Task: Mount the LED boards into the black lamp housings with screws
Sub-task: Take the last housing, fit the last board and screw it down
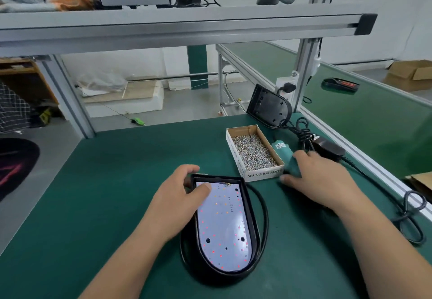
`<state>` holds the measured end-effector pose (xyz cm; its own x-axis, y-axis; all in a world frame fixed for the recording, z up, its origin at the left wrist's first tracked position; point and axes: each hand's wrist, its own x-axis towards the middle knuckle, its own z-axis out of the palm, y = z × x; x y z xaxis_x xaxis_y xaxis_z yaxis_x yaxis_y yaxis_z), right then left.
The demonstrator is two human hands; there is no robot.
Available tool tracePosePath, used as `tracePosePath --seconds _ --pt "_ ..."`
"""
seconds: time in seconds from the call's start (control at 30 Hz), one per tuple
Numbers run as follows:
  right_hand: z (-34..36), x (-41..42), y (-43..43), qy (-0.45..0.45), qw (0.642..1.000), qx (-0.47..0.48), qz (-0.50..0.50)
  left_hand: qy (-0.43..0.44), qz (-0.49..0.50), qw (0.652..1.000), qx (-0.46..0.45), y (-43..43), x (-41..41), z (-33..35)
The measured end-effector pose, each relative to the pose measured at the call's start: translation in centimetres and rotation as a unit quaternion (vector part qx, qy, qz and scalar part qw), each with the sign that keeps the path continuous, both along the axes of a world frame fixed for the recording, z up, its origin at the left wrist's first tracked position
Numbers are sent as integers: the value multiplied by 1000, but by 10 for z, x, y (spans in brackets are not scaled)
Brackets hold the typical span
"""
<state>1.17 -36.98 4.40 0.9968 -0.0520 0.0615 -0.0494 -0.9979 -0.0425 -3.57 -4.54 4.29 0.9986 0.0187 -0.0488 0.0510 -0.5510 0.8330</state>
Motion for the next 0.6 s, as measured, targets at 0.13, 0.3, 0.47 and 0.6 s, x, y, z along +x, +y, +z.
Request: tracePosePath --seconds 0.13,0.3,0.47,0.6 --pt "0 5 -8 17 998 54 -4 -45 7 999 2 -4 -4 4" --pt "6 9 -21 31 917 397 -23 -185 12 976 117 -12 10 31" --pt "5 11 -8 -4 738 674 -27 -184 -149 929 286 -62 62 60" --pt "4 11 -3 -25 690 723 -18 -151 -249 860 419 -115 105 49"
